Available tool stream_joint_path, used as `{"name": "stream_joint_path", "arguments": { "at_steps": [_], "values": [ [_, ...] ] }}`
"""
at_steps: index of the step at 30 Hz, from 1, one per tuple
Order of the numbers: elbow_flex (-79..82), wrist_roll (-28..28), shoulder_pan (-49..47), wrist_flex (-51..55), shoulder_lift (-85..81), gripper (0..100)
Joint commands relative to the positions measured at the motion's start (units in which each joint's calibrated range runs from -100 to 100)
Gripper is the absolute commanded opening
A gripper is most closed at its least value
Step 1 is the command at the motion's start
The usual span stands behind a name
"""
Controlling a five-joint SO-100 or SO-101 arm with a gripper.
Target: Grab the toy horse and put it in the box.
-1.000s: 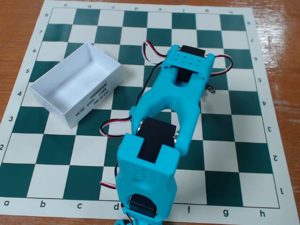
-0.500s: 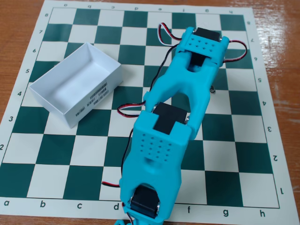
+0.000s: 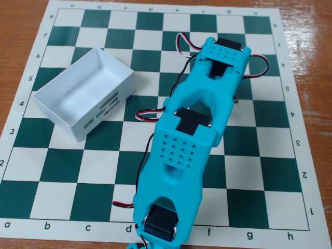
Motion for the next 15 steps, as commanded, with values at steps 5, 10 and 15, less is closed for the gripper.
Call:
{"name": "stream_joint_path", "arguments": {
  "at_steps": [5,10,15],
  "values": [
    [-2.79,-0.44,0.06,-0.91,0.80,28],
    [-3.70,-0.49,0.63,-1.65,2.39,28],
    [-4.42,-0.49,0.92,-2.73,4.34,28]
  ]
}}
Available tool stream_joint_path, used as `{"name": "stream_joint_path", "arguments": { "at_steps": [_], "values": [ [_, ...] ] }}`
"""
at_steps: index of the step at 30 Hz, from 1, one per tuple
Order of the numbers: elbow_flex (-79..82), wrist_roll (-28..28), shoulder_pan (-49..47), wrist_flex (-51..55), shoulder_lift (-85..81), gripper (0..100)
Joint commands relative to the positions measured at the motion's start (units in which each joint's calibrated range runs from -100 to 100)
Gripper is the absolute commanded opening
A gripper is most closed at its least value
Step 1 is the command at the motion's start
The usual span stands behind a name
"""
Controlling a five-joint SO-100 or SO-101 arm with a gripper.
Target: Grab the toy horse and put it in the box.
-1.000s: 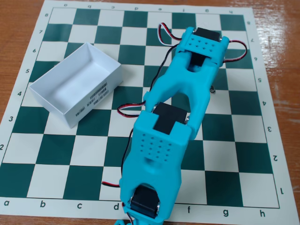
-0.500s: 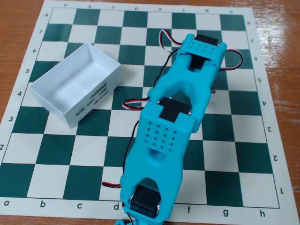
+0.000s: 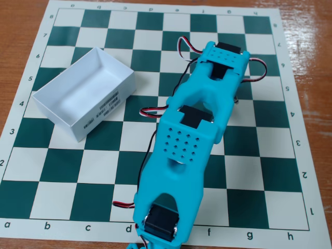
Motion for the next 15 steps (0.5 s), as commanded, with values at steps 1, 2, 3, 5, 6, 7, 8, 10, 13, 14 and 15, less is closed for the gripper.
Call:
{"name": "stream_joint_path", "arguments": {
  "at_steps": [1,2,3,5,6,7,8,10,13,14,15],
  "values": [
    [-2.79,-0.12,0.62,-0.89,0.00,28],
    [-2.88,-0.12,0.62,-0.97,0.18,28],
    [-3.07,-0.12,0.62,-1.14,0.44,28],
    [-3.34,-0.12,0.69,-1.31,0.71,27],
    [-3.43,-0.12,0.69,-1.39,0.71,26],
    [-3.43,-0.12,0.69,-1.39,0.71,23],
    [-3.43,-0.12,0.69,-1.39,0.71,18],
    [-3.43,-0.12,0.69,-1.31,0.71,3],
    [-2.16,0.12,0.69,-1.14,-0.26,0],
    [-1.61,0.27,0.69,-1.14,-0.88,0],
    [-0.88,0.47,0.62,-1.39,-1.59,0]
  ]
}}
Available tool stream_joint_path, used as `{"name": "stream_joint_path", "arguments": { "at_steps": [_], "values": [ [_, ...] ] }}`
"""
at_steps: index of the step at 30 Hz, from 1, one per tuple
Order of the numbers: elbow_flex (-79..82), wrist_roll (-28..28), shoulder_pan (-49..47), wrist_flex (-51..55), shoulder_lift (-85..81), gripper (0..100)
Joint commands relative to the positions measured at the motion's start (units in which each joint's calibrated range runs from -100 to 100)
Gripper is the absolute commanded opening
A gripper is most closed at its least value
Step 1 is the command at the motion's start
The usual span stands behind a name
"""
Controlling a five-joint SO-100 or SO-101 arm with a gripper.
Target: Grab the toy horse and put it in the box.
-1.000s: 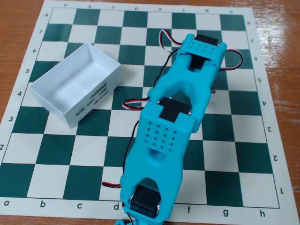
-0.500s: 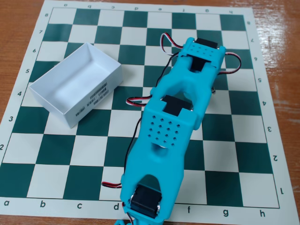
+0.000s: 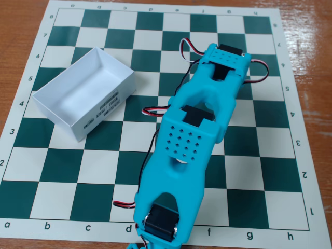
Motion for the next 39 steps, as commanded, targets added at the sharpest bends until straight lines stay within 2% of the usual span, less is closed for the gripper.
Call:
{"name": "stream_joint_path", "arguments": {
  "at_steps": [1,8,16,20,25,29,34,39],
  "values": [
    [0.66,0.61,0.32,-0.68,-3.67,0],
    [13.41,3.78,-4.96,-3.67,-19.24,0],
    [39.08,10.82,-20.39,-16.38,-44.73,0],
    [46.27,13.36,-28.25,-22.11,-51.10,0],
    [47.09,15.85,-34.68,-28.92,-50.39,0],
    [45.36,20.39,-38.11,-33.57,-47.21,0],
    [40.99,26.01,-40.18,-37.81,-40.04,0],
    [36.80,29.03,-40.18,-42.29,-32.43,0]
  ]
}}
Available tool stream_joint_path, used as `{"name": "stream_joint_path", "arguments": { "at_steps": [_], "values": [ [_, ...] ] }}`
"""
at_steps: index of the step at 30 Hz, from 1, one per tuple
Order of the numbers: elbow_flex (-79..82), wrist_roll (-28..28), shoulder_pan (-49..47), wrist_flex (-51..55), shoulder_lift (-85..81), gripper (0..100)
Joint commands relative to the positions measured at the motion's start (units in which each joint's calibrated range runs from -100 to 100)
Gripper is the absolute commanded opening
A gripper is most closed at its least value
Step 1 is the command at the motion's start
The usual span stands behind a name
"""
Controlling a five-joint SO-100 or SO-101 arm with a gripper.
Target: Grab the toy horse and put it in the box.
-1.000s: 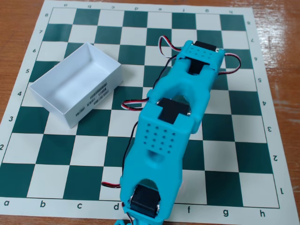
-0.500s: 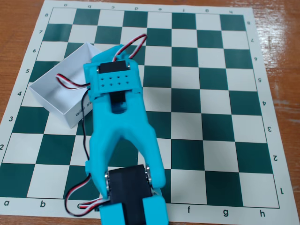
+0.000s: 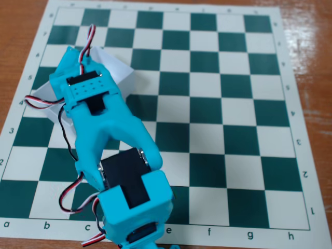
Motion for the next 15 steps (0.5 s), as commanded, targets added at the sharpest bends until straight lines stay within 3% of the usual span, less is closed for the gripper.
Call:
{"name": "stream_joint_path", "arguments": {
  "at_steps": [1,7,15],
  "values": [
    [-4.99,1.98,-0.30,-2.69,3.19,0],
    [-4.63,5.45,0.56,-1.86,5.22,26],
    [0.01,10.04,2.63,-1.61,1.95,32]
  ]
}}
